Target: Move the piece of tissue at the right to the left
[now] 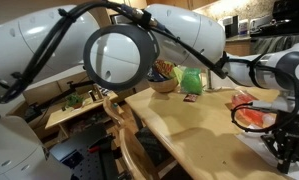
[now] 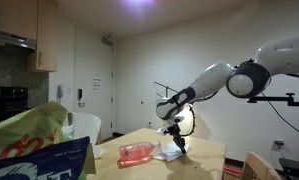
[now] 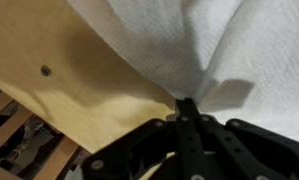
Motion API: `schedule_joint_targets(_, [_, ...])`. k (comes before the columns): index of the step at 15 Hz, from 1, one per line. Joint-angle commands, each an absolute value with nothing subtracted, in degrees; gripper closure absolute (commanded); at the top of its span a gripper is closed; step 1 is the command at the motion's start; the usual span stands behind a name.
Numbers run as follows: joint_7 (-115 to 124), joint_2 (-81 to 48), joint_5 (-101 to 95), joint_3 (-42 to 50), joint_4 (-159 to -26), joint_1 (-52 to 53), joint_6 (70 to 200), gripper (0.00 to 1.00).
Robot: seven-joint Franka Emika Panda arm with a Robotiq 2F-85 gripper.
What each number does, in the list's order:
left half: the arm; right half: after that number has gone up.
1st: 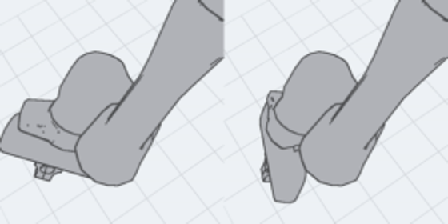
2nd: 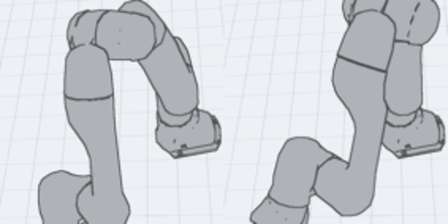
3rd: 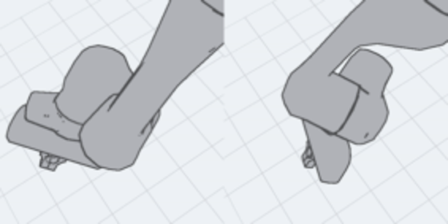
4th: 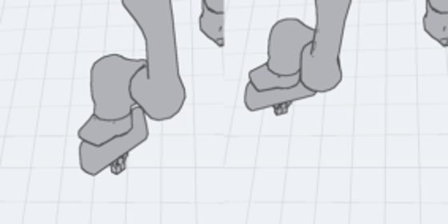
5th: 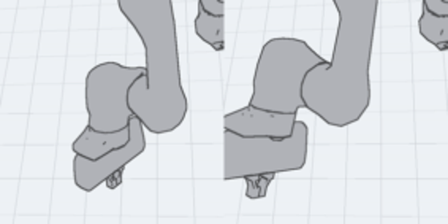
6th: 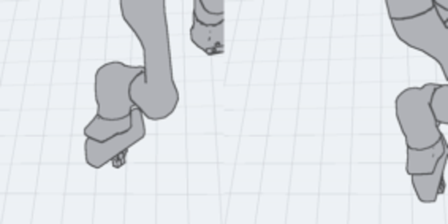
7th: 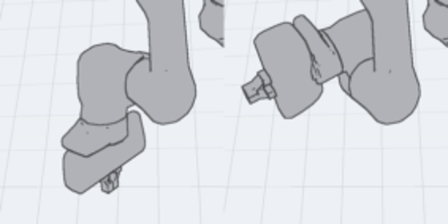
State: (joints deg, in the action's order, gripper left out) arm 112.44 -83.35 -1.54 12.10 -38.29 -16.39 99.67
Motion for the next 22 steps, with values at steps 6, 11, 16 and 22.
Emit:
schedule_joint_targets(6, [117.02, -85.72, -0.32, 10.95, -43.78, -20.62, 91.85, 1.00])
schedule_joint_targets(11, [116.11, -87.36, 0.84, 9.89, -39.63, -20.87, 92.82, 1.00])
schedule_joint_targets(16, [116.30, -84.86, -1.48, 10.99, -34.89, -17.73, 96.20, 1.00])
schedule_joint_targets(22, [120.40, -84.57, -5.82, 13.93, -30.24, -12.37, 106.11, 1.00])
